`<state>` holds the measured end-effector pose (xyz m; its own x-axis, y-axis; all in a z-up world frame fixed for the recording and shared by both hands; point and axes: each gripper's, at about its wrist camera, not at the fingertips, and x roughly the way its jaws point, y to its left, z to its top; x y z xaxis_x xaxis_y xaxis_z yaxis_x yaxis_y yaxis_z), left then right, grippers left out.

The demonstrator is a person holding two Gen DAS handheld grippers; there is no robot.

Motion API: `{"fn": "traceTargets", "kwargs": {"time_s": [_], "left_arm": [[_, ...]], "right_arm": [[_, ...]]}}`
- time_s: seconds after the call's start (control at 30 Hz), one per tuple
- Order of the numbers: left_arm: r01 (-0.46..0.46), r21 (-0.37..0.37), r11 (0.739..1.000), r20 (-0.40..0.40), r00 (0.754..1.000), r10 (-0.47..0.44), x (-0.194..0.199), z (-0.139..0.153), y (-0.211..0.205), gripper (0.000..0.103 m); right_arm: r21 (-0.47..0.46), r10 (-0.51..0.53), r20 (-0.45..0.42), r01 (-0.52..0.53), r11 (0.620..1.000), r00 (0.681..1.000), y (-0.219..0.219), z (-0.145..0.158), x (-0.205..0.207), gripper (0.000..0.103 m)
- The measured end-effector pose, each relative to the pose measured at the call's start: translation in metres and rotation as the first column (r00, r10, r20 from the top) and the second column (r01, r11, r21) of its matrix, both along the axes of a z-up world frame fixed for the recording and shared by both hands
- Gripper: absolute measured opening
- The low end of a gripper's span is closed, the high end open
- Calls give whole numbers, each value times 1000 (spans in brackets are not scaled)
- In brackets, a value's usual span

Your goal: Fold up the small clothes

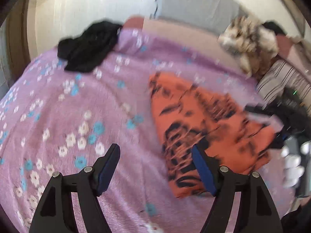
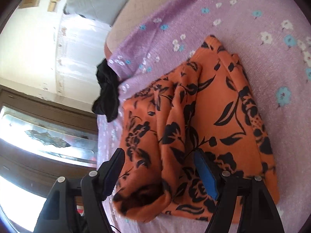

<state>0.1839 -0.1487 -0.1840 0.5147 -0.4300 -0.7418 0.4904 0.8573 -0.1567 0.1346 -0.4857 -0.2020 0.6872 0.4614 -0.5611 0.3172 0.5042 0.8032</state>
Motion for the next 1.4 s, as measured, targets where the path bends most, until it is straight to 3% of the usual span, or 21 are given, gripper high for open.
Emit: {"fn": "traceTargets", "kwargs": {"time_s": [0.07, 0.23, 0.3, 0.33, 0.47, 0.53, 0.63, 0.67, 0.73, 0.77, 0.8, 0.87, 0.93, 0.97, 1.0, 1.03, 1.1, 1.2, 1.4], "left_arm": [[3, -31, 1000, -42, 999, -4, 10, -8, 0, 77], [26, -75, 997, -88, 996, -33, 17, -6, -7, 77], [35, -75, 997, -90, 995, -41, 16, -9, -11, 77], [41, -79, 996, -83, 995, -47, 16, -9, -13, 77], [73, -153, 986, -44, 996, -80, 9, 6, -18, 77], [98, -211, 973, -30, 994, -107, 4, 16, -22, 77], [145, -186, 972, -13, 989, -150, -5, 17, -41, 81], [156, -166, 974, -26, 986, -162, -7, 12, -48, 82], [162, -118, 980, -79, 982, -171, -6, -3, -60, 82], [162, -93, 982, -106, 980, -171, -5, -10, -64, 82], [163, -73, 984, -128, 977, -171, -4, -16, -67, 82], [157, -81, 984, -145, 975, -167, -2, -21, -65, 82], [152, -90, 984, -159, 973, -165, 0, -20, -63, 82], [155, -89, 984, -162, 972, -168, 0, -20, -63, 82], [159, -88, 983, -158, 972, -172, -1, -20, -63, 82], [160, -83, 984, -151, 974, -171, -1, -20, -64, 82], [164, -72, 984, -143, 975, -173, -2, -21, -66, 83], [174, -71, 982, -147, 972, -183, -5, -23, -68, 83], [180, -66, 981, -152, 970, -188, -2, -28, -71, 88]], "right_arm": [[25, 19, -9, -19, 1000, 1000, 4, -7, 11, 76], [-57, 65, 43, -63, 996, 997, 26, -8, 35, 74], [-174, 102, 65, -89, 981, 993, 39, 6, 41, 49], [-214, 122, 99, -99, 972, 988, 43, 17, 42, 21], [-413, 119, 226, -16, 911, 967, 52, 75, 24, 19], [-551, 112, 292, 71, 831, 950, 51, 102, 5, 19], [-609, 34, 262, 138, 781, 964, 22, 98, -9, 19], [-604, -8, 221, 143, 784, 975, 9, 86, -9, 19], [-465, -34, 15, 37, 884, 999, -21, 39, 3, 23], [-320, -37, -106, 1, 947, 994, -36, 11, 7, 23], [-140, -57, -154, 36, 989, 986, -49, -10, 2, 23], [15, -67, -123, 70, 997, 990, -64, -13, -6, 27], [26, -70, -84, 73, 997, 994, -73, -3, -6, 33], [-7, -94, -54, 93, 996, 994, -77, 2, -7, 44], [-30, -115, -32, 114, 993, 993, -81, 4, -6, 57], [-39, -138, -11, 138, 990, 990, -84, 5, -5, 82], [2, -172, 43, 172, 985, 984, -94, 2, -1, 84], [102, -142, 109, 131, 986, 984, -104, -6, 24, 84], [54, -63, 96, 58, 997, 993, -105, -9, 61, 80]]}}
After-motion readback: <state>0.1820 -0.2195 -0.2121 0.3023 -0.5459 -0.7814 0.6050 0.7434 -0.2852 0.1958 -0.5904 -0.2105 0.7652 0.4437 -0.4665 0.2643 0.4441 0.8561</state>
